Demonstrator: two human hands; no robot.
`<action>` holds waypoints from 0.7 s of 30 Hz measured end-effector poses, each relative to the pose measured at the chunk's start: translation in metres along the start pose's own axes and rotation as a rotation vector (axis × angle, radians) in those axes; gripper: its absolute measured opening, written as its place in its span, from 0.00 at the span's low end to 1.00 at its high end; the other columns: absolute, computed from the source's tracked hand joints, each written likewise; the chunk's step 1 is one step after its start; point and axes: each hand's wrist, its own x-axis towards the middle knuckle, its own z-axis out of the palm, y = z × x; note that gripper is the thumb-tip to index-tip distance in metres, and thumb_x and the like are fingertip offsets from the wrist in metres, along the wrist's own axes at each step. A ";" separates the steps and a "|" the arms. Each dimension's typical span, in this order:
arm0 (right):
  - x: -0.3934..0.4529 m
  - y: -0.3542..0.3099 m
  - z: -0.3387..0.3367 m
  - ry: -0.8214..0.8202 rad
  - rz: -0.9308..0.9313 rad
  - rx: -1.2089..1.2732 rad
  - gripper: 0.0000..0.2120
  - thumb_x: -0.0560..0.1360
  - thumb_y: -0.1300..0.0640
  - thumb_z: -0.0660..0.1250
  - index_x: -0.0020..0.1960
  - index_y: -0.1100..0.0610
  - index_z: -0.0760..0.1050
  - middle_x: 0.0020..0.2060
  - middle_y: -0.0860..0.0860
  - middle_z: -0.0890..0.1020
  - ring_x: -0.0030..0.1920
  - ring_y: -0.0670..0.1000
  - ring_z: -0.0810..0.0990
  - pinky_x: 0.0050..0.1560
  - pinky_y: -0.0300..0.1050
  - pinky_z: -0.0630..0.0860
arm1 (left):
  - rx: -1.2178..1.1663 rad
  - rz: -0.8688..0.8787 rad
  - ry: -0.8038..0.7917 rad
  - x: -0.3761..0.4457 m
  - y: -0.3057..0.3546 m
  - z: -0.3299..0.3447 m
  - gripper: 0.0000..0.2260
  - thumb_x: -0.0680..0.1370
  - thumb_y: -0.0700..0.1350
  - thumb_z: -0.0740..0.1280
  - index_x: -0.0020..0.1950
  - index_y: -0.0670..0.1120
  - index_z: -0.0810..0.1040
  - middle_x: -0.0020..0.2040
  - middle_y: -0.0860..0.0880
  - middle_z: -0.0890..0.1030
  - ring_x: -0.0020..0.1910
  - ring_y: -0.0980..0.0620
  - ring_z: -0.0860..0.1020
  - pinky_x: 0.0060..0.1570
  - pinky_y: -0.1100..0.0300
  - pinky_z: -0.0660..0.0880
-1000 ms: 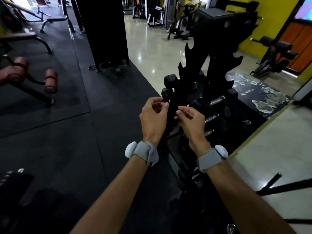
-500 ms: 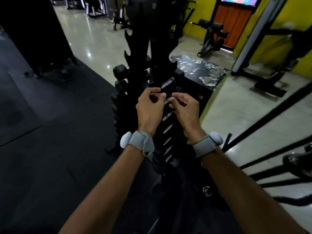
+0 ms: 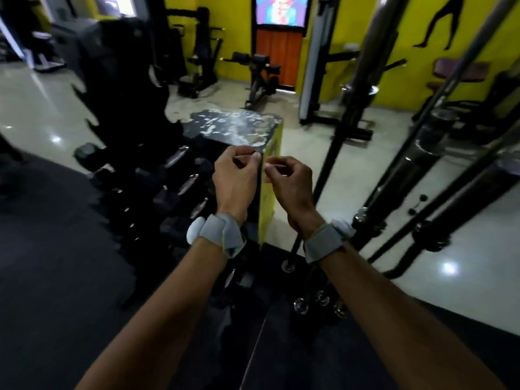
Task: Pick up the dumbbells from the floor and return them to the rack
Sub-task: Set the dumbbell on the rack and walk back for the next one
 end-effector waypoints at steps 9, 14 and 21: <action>-0.019 -0.012 -0.067 0.339 0.039 -0.127 0.06 0.75 0.57 0.72 0.51 0.53 0.84 0.39 0.48 0.87 0.40 0.47 0.86 0.51 0.56 0.83 | -0.155 0.017 -0.376 -0.015 0.019 0.063 0.06 0.76 0.48 0.72 0.52 0.50 0.82 0.45 0.49 0.86 0.43 0.52 0.85 0.44 0.46 0.84; -0.057 -0.019 -0.078 0.517 0.060 -0.140 0.04 0.76 0.57 0.72 0.50 0.53 0.84 0.40 0.50 0.86 0.40 0.49 0.87 0.50 0.55 0.84 | -0.180 -0.006 -0.572 -0.043 0.012 0.062 0.06 0.72 0.54 0.72 0.46 0.55 0.83 0.41 0.51 0.86 0.43 0.50 0.85 0.47 0.43 0.83; -0.132 -0.026 -0.109 0.759 0.083 -0.188 0.06 0.77 0.60 0.70 0.51 0.55 0.85 0.42 0.47 0.87 0.44 0.45 0.86 0.50 0.49 0.84 | -0.243 -0.021 -0.837 -0.110 0.010 0.078 0.05 0.73 0.50 0.72 0.48 0.52 0.83 0.42 0.51 0.86 0.44 0.51 0.86 0.47 0.46 0.83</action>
